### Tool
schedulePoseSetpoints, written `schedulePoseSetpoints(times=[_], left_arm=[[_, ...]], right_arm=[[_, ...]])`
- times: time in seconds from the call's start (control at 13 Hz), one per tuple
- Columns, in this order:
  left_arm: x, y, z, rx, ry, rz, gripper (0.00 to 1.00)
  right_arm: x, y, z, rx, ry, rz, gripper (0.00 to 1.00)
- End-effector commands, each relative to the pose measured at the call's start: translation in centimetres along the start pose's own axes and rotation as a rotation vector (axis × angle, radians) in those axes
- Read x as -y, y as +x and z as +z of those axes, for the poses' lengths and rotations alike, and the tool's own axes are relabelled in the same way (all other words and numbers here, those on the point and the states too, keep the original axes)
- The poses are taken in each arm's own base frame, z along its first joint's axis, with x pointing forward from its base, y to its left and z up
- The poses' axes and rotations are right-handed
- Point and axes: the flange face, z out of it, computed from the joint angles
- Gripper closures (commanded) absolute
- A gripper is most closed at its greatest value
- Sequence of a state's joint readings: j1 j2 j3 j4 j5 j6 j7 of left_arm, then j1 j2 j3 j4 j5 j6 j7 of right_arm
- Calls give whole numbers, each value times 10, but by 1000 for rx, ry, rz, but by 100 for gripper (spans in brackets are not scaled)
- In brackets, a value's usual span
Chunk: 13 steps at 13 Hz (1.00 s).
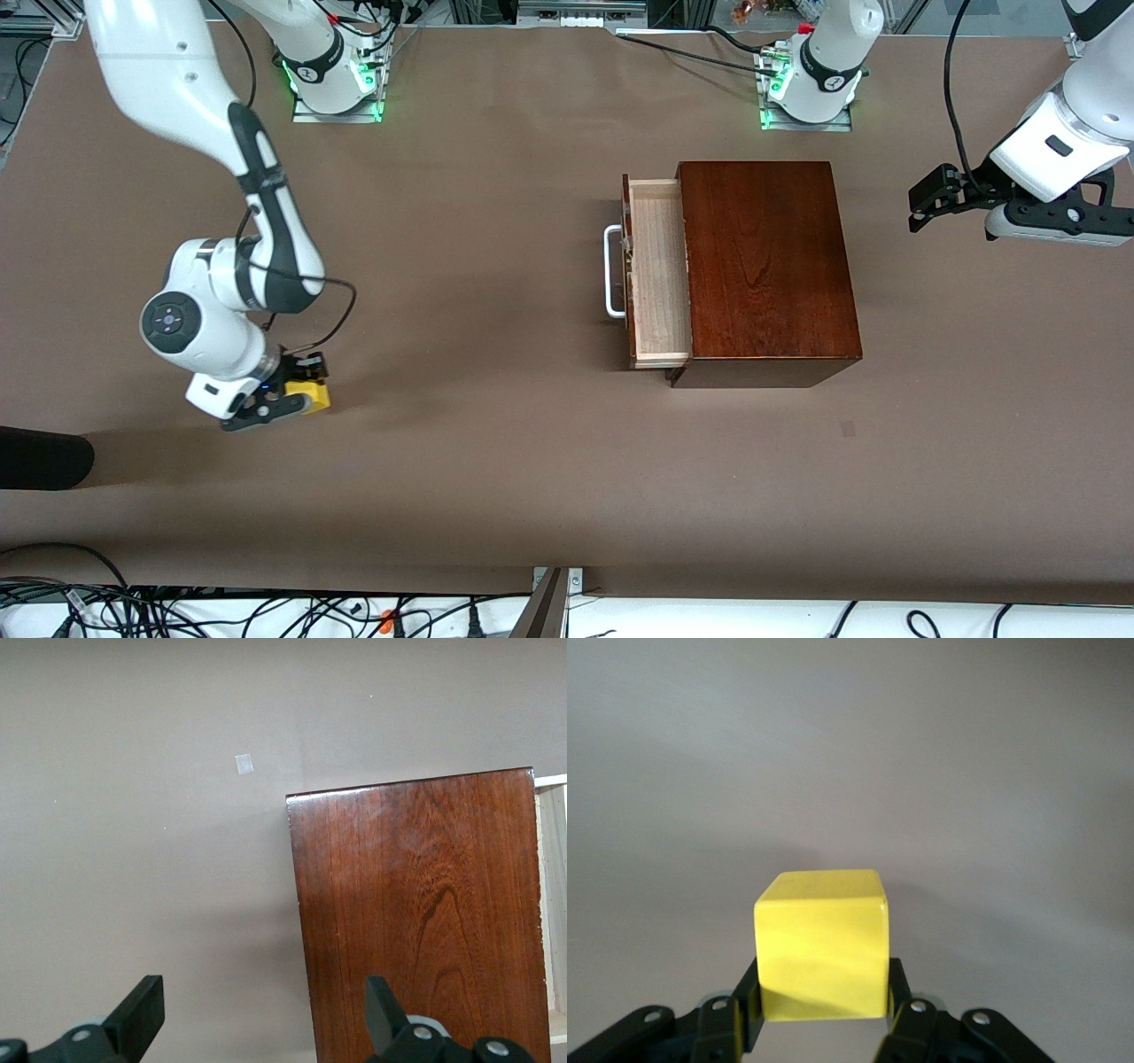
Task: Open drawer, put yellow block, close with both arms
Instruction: 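Grasp the yellow cube with the right gripper and lift it, then carry the yellow cube into the open drawer with the right gripper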
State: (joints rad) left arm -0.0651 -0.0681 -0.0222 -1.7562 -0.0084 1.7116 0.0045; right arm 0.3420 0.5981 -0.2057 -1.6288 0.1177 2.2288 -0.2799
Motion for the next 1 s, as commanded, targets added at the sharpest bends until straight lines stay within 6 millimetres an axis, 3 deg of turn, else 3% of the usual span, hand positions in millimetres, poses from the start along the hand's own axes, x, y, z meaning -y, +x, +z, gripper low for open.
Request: schedulePoseSetpoints(times=[0.0, 0.23, 0.46, 0.69, 0.92], left_arm=[[3, -1, -3, 1, 19, 18, 0], [4, -1, -3, 1, 19, 17, 0], [4, -1, -3, 2, 19, 17, 0], [4, -1, -3, 1, 19, 15, 0], [4, -2, -3, 7, 19, 17, 0]], right_arm=[[60, 19, -70, 5, 23, -104, 88], [158, 37, -135, 33, 3, -264, 88], [258, 34, -187, 1, 1, -413, 88], [367, 23, -201, -44, 2, -563, 88], [445, 9, -213, -102, 41, -668, 88]])
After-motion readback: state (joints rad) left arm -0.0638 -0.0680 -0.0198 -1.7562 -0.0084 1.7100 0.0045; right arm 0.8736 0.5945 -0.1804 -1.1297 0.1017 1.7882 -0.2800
